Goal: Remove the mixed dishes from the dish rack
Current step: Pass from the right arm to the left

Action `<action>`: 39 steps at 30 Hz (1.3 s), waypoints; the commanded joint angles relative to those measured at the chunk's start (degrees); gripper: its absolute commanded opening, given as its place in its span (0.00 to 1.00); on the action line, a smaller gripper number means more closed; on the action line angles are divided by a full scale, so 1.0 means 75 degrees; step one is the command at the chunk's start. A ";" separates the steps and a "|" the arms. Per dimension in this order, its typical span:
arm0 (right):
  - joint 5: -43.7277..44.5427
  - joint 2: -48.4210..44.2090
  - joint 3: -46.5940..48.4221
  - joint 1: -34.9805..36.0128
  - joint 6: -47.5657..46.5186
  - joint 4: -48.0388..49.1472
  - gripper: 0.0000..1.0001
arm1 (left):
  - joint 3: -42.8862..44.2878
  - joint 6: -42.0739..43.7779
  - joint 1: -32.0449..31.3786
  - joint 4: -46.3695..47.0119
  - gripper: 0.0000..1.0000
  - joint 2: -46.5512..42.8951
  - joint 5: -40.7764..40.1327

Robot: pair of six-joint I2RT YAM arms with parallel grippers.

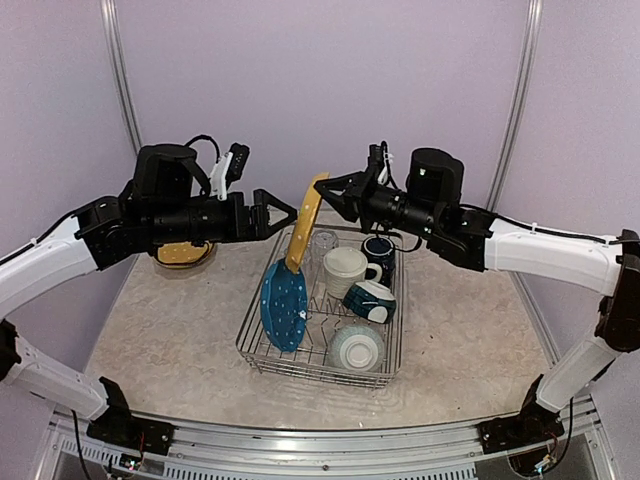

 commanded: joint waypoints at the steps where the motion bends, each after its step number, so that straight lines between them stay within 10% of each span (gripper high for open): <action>1: 0.0160 -0.0567 0.0592 -0.0138 0.0074 0.0960 0.00 | 0.0627 0.1353 -0.0411 -0.0038 0.96 0.0552 -0.1169; 18: 0.0277 -0.0423 0.1053 -0.0233 0.0026 0.0531 0.00 | 0.3394 0.3184 -0.1599 -0.1148 0.74 0.3367 -0.4676; 39: 0.0302 -0.0249 0.1125 -0.0385 0.0049 0.0418 0.00 | 0.3105 0.2568 -0.1641 -0.1220 0.37 0.2940 -0.4425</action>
